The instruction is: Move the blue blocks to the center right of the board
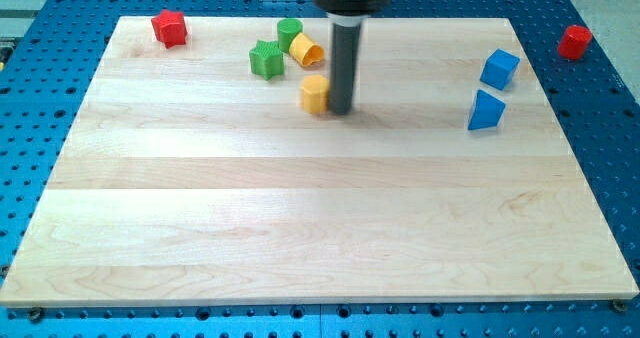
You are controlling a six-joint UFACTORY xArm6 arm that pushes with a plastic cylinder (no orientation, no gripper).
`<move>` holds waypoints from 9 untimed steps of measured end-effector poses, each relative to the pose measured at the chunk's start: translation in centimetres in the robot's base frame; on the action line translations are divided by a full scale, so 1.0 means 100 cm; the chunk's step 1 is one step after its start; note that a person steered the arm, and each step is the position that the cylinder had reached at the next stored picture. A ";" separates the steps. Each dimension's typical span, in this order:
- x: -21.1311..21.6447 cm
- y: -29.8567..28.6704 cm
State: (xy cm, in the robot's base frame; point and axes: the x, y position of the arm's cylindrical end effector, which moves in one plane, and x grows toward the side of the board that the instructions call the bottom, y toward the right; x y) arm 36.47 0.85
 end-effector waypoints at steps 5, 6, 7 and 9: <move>0.000 -0.024; 0.004 -0.011; 0.008 0.003; 0.008 0.005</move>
State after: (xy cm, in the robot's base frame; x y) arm 37.25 1.30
